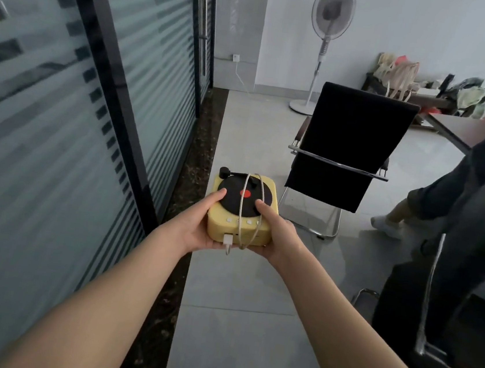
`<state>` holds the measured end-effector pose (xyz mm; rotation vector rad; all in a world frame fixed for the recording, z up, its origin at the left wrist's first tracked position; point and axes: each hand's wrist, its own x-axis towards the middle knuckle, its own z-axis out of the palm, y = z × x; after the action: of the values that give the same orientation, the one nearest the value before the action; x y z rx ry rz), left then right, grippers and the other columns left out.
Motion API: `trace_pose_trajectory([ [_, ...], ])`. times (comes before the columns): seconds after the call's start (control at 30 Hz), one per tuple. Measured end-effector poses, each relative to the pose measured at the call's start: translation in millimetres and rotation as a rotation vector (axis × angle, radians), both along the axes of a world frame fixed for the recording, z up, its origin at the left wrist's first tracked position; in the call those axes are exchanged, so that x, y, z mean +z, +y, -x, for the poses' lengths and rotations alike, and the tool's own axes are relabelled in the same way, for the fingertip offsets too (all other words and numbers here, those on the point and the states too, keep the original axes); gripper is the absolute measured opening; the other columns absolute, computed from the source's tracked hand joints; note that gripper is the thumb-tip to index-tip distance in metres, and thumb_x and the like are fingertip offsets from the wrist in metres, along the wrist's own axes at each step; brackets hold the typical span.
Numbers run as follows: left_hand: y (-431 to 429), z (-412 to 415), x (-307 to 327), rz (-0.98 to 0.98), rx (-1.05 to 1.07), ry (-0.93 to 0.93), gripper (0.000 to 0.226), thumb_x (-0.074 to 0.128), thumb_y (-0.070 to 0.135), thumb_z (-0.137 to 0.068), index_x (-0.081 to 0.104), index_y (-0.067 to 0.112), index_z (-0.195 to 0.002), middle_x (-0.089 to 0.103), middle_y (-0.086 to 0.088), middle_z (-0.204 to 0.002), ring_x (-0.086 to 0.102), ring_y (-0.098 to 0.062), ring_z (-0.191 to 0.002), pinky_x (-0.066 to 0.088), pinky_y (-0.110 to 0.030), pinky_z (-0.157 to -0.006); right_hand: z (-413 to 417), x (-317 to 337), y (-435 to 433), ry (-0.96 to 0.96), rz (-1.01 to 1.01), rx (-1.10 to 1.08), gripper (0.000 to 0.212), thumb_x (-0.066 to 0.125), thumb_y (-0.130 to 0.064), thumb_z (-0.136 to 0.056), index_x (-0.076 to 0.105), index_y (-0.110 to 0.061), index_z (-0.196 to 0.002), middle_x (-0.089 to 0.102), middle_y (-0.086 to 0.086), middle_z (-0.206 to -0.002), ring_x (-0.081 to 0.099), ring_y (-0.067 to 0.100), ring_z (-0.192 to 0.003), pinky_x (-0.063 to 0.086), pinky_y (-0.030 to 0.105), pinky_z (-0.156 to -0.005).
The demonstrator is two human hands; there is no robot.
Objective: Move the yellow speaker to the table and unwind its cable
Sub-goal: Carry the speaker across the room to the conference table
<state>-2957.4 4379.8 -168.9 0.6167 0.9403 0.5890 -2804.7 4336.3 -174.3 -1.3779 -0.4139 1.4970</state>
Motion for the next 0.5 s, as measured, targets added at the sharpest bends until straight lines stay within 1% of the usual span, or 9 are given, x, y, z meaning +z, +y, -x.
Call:
trace_pose_trajectory([
  [0.07,30,-8,-1,0.004,-0.006,0.013,0.041,0.052,0.048,-0.088,0.060,0.020,-0.116,0.069,-0.013,-0.107,0.064,-0.034,-0.098,0.053,-0.050,-0.079,-9,-2,30,0.009,0.002,-0.005,0.056,0.074,-0.032,-0.077,0.053,-0.005,-0.121,0.068,0.017,-0.110,0.067,0.034,-0.097,0.056,0.052,-0.083],
  [0.2,92,-25,-6,-0.001,0.009,0.010,0.037,0.052,0.047,-0.088,0.062,0.019,-0.111,0.073,-0.013,-0.097,0.065,-0.034,-0.094,0.055,-0.047,-0.072,-26,-6,94,-0.003,0.013,-0.004,0.057,0.075,-0.032,-0.076,0.053,-0.005,-0.121,0.067,0.016,-0.110,0.068,0.033,-0.096,0.058,0.050,-0.080],
  [0.27,124,-36,-7,-0.005,0.006,0.017,0.039,0.052,0.047,-0.088,0.060,0.019,-0.114,0.071,-0.014,-0.103,0.065,-0.033,-0.095,0.055,-0.047,-0.069,-35,-8,127,-0.006,0.014,-0.001,0.058,0.075,-0.032,-0.076,0.052,-0.005,-0.121,0.067,0.016,-0.110,0.068,0.033,-0.096,0.058,0.050,-0.080],
  [0.33,159,-49,-6,0.000,0.012,0.013,0.040,0.053,0.047,-0.088,0.060,0.020,-0.116,0.069,-0.014,-0.108,0.064,-0.034,-0.097,0.055,-0.048,-0.071,-49,-8,163,-0.007,0.017,-0.002,0.057,0.075,-0.032,-0.075,0.052,-0.005,-0.120,0.067,0.016,-0.110,0.067,0.033,-0.096,0.058,0.050,-0.080],
  [0.43,207,-67,-4,0.002,0.026,0.006,0.039,0.054,0.047,-0.087,0.060,0.020,-0.114,0.068,-0.016,-0.110,0.063,-0.036,-0.101,0.054,-0.051,-0.078,-69,-5,213,-0.008,0.018,0.011,0.054,0.075,-0.032,-0.076,0.052,-0.007,-0.118,0.066,0.016,-0.110,0.067,0.033,-0.096,0.058,0.050,-0.081],
  [0.5,234,-77,-3,0.004,0.040,0.002,0.040,0.055,0.047,-0.087,0.060,0.020,-0.116,0.068,-0.016,-0.110,0.064,-0.036,-0.100,0.055,-0.051,-0.076,-79,-3,242,-0.009,0.018,0.021,0.056,0.076,-0.033,-0.075,0.053,-0.007,-0.119,0.067,0.016,-0.110,0.067,0.033,-0.096,0.058,0.050,-0.081],
])
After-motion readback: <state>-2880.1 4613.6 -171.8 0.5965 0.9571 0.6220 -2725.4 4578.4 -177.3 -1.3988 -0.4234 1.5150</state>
